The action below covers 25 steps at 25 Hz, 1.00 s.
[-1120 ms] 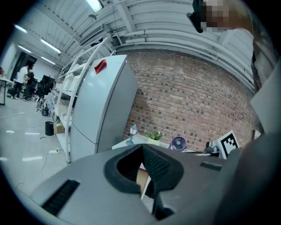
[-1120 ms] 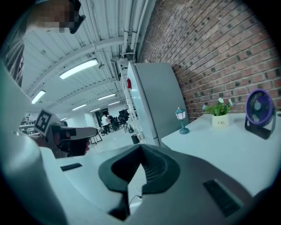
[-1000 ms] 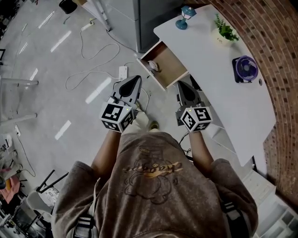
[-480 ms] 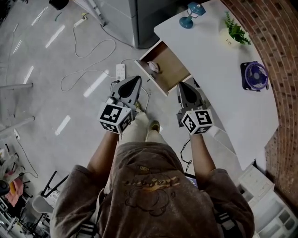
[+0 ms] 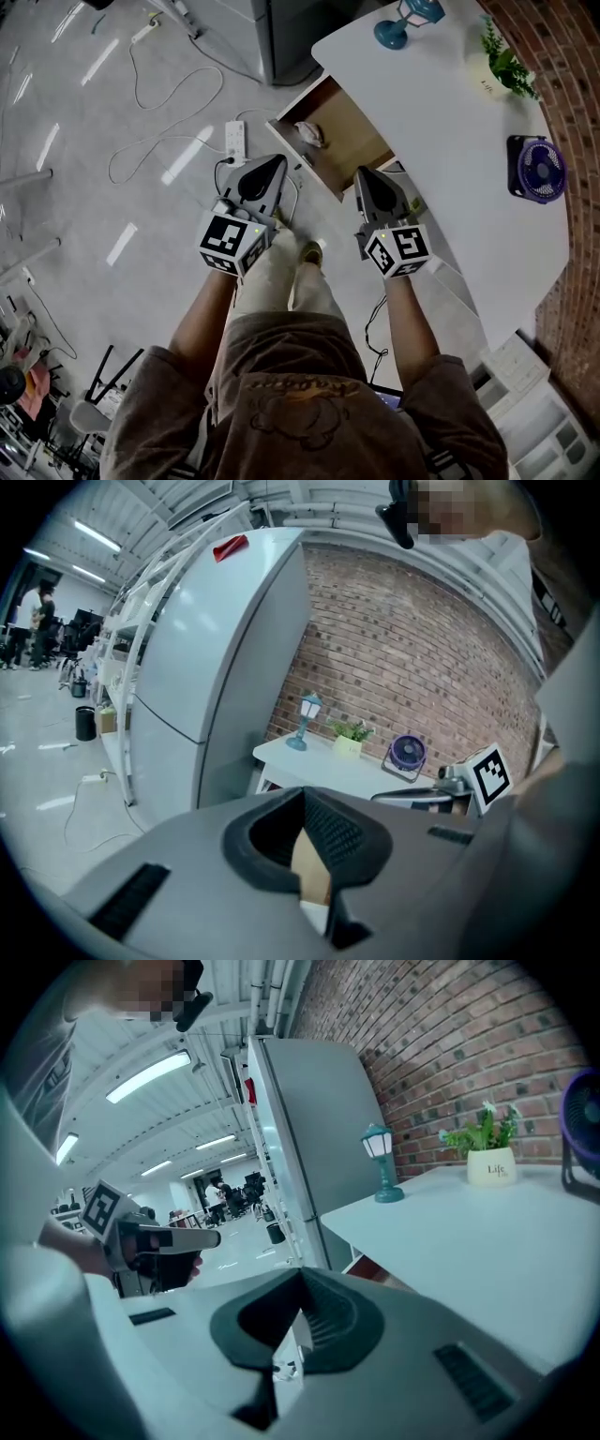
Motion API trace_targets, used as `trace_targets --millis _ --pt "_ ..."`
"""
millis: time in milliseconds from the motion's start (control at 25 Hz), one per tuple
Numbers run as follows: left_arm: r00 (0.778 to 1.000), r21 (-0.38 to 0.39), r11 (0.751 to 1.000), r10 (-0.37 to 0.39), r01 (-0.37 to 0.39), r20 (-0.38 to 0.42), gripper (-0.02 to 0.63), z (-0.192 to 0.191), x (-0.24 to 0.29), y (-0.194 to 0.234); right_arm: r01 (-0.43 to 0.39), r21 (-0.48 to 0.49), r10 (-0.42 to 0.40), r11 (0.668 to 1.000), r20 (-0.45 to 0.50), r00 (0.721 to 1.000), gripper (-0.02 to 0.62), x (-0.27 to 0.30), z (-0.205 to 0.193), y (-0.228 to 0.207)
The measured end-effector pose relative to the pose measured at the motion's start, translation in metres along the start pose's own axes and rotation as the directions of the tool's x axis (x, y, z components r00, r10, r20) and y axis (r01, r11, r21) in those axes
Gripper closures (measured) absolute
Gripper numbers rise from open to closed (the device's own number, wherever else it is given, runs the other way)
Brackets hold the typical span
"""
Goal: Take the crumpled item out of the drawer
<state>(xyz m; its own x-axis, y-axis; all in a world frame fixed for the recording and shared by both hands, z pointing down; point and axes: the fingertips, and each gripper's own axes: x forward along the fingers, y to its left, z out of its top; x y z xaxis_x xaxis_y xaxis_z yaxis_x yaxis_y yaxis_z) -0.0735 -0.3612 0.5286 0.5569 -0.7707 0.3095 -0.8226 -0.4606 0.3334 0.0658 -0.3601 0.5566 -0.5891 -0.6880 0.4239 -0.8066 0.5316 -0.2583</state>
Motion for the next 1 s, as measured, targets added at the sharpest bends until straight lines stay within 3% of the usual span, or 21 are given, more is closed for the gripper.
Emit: trace_targets --millis 560,1000 --pt "0.998 -0.005 0.999 -0.05 0.05 -0.033 0.6 -0.069 0.051 0.038 -0.031 -0.004 0.031 1.0 -0.03 0.999 0.6 0.06 -0.055 -0.02" --pt "0.999 -0.031 0.999 -0.03 0.029 -0.033 0.6 -0.089 0.049 0.047 -0.039 -0.016 0.039 0.999 -0.002 0.999 0.598 0.068 -0.068 -0.025"
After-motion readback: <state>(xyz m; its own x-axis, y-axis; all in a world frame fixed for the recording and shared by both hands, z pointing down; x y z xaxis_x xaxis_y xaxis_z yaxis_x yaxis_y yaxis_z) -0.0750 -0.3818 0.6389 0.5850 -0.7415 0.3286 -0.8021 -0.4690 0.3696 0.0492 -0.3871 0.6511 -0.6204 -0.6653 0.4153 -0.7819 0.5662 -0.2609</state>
